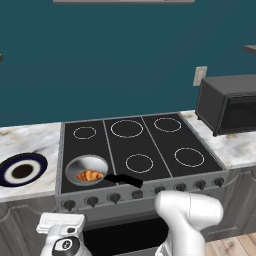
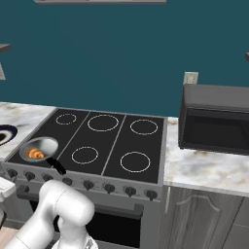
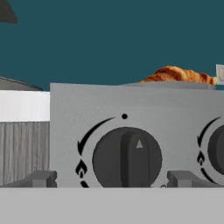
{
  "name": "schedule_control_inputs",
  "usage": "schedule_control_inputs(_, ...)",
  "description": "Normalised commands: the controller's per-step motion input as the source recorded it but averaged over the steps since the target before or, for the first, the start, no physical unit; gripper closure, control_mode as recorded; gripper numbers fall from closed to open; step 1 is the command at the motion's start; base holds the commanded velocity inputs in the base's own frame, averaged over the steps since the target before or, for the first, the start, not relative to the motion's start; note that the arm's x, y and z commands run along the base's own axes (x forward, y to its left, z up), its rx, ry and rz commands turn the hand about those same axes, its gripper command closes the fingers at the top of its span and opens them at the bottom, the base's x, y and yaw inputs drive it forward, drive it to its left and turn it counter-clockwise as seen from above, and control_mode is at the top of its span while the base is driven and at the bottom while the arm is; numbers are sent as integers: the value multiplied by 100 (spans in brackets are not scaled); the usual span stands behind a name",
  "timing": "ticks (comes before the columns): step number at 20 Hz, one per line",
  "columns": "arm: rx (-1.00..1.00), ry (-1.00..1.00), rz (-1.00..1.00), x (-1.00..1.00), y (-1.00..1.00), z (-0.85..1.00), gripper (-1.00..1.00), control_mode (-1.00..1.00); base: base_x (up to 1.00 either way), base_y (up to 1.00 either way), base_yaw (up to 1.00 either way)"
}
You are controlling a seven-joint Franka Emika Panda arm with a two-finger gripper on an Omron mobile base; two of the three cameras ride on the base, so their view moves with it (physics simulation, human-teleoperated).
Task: Pick the croissant and place it on the pan. Then turn on the stove to warm the croissant.
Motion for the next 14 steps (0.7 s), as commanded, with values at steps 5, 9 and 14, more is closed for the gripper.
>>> schedule_control_inputs(5, 0, -3, 0, 20, 3, -17, -100, -100, 0, 0, 0)
schedule_control_inputs(9, 0, 0, 0, 2, 0, 0, -100, -100, 0, 0, 0)
schedule_control_inputs(14, 0, 0, 0, 0, -4, 0, -100, -100, 0, 0, 0)
